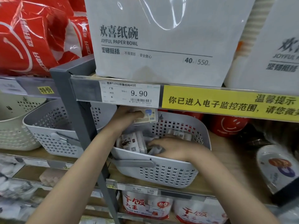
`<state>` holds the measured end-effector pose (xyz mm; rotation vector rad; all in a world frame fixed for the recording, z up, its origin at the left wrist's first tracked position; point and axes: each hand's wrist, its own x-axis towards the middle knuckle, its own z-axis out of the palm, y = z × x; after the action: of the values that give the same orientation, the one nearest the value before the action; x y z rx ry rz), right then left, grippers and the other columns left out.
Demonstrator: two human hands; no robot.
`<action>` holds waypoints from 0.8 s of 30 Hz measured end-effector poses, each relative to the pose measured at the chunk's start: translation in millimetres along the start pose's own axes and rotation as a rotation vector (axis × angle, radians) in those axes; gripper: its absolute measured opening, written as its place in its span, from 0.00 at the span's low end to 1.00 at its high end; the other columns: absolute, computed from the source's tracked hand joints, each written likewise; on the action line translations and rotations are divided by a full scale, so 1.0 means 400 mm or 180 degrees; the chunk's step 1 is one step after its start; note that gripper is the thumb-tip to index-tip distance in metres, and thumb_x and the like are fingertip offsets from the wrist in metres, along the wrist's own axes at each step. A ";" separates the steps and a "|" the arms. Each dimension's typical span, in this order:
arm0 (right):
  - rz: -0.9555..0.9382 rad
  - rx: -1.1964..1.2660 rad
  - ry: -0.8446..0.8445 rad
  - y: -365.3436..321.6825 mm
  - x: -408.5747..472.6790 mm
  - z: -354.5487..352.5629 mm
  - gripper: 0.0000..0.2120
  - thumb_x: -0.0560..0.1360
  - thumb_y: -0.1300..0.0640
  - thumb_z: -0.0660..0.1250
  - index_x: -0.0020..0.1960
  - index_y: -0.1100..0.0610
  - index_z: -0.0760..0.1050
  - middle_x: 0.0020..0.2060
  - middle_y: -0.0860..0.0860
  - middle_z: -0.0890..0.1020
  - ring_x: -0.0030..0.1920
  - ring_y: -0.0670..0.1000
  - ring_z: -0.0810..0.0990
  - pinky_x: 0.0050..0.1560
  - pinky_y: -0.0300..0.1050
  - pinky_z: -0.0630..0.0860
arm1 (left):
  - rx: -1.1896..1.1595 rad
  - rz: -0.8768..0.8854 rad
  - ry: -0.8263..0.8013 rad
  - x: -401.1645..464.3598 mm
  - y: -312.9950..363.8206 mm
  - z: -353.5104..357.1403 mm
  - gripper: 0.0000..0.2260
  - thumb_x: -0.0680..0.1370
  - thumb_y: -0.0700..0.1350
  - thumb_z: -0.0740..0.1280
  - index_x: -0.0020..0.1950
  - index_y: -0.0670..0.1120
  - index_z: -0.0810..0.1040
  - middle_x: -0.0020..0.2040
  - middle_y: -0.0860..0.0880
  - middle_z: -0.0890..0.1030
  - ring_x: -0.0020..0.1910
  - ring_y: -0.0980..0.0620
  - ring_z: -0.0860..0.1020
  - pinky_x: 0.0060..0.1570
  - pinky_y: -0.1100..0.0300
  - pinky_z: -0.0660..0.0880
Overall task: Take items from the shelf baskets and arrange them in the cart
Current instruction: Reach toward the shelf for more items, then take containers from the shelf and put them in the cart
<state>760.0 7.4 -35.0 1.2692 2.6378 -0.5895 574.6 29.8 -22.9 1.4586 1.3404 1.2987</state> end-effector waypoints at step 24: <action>-0.0109 0.2664 0.2428 0.027 -0.122 -0.010 0.20 0.62 0.58 0.81 0.50 0.49 0.78 0.47 0.46 0.84 0.49 0.45 0.83 0.49 0.42 0.80 | -0.0072 0.0020 0.0270 -0.012 -0.002 -0.006 0.14 0.72 0.38 0.72 0.53 0.53 0.77 0.51 0.56 0.80 0.52 0.59 0.77 0.47 0.68 0.71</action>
<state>799.2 -19.7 -19.7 1.9744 3.1050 -1.6113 572.4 25.1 -24.1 1.4073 1.3721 1.3890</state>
